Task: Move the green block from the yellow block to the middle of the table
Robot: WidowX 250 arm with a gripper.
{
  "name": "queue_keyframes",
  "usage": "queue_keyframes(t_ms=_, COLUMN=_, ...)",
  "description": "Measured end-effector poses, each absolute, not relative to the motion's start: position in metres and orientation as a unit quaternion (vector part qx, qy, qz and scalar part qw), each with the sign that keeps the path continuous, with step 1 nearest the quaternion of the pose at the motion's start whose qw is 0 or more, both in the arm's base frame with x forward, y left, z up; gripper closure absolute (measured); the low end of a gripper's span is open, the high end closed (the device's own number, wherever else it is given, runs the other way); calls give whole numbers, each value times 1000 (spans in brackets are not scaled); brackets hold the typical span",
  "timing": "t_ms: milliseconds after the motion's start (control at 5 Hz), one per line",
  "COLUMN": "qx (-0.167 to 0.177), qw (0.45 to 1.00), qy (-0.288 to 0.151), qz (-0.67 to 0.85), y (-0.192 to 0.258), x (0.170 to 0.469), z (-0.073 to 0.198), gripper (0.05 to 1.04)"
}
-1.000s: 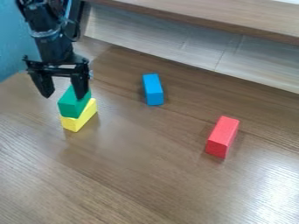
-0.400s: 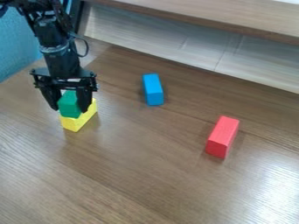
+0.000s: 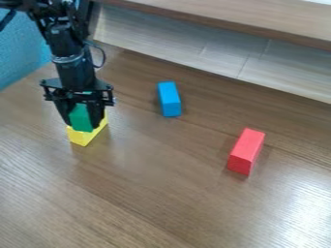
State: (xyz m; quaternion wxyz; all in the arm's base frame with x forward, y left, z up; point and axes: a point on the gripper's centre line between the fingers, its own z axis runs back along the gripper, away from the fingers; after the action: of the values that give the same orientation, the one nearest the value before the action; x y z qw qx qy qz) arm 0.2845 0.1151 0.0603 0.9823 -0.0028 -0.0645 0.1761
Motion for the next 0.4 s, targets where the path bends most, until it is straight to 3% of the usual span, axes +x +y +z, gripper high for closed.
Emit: queue_keyframes(t_ms=400, qx=-7, qw=990, qy=-102, qz=93, y=62, x=297, z=87, gripper=491)
